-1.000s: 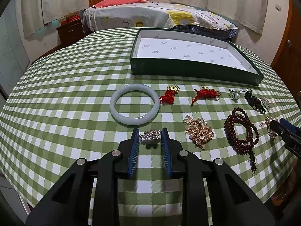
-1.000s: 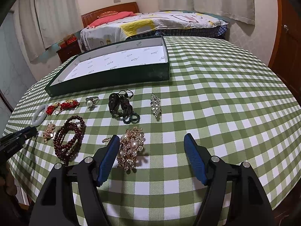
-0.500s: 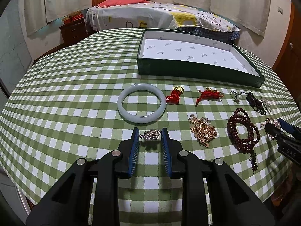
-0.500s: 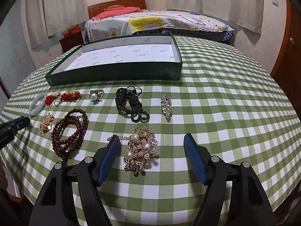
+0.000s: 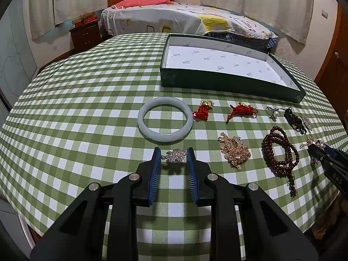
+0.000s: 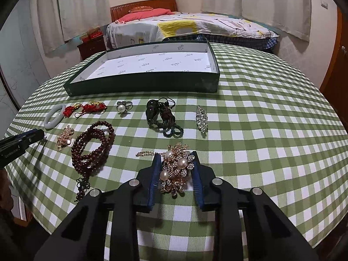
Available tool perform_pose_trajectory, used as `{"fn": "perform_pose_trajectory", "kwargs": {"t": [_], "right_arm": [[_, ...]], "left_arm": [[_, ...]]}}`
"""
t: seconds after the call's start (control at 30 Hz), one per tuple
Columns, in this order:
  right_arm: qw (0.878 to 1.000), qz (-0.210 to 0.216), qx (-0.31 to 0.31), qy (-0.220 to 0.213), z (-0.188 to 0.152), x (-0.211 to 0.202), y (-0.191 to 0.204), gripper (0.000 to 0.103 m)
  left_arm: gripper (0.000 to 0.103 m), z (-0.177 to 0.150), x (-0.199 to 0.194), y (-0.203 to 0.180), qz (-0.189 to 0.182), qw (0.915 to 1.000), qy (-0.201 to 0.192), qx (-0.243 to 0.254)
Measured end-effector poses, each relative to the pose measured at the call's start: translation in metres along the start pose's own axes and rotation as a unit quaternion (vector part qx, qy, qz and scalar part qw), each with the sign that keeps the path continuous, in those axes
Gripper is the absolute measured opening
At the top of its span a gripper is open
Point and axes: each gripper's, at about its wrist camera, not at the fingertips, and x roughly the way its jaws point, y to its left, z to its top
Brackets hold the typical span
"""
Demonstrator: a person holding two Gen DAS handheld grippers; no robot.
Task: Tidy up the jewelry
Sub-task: 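Close the left tool on the silver brooch while the right tool grasps the pearl flower brooch, then carry both brooches into the green tray and open both tools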
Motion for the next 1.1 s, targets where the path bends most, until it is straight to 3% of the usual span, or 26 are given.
{"fn": "perform_pose_trajectory", "kwargs": {"t": [0.6, 0.83, 1.1], "right_arm": [[1.0, 0.002, 0.001, -0.017, 0.005, -0.015, 0.0, 0.024], [0.999, 0.009, 0.002, -0.045, 0.019, -0.035, 0.003, 0.024], [0.995, 0.027, 0.009, -0.098, 0.058, -0.061, 0.003, 0.024]], "left_arm": [[0.024, 0.003, -0.01, -0.001, 0.0, 0.9999, -0.014, 0.001], [0.024, 0.013, -0.023, -0.004, -0.006, 0.9995, -0.031, 0.0], [0.024, 0.041, -0.044, -0.011, -0.023, 0.9975, -0.067, 0.004]]}}
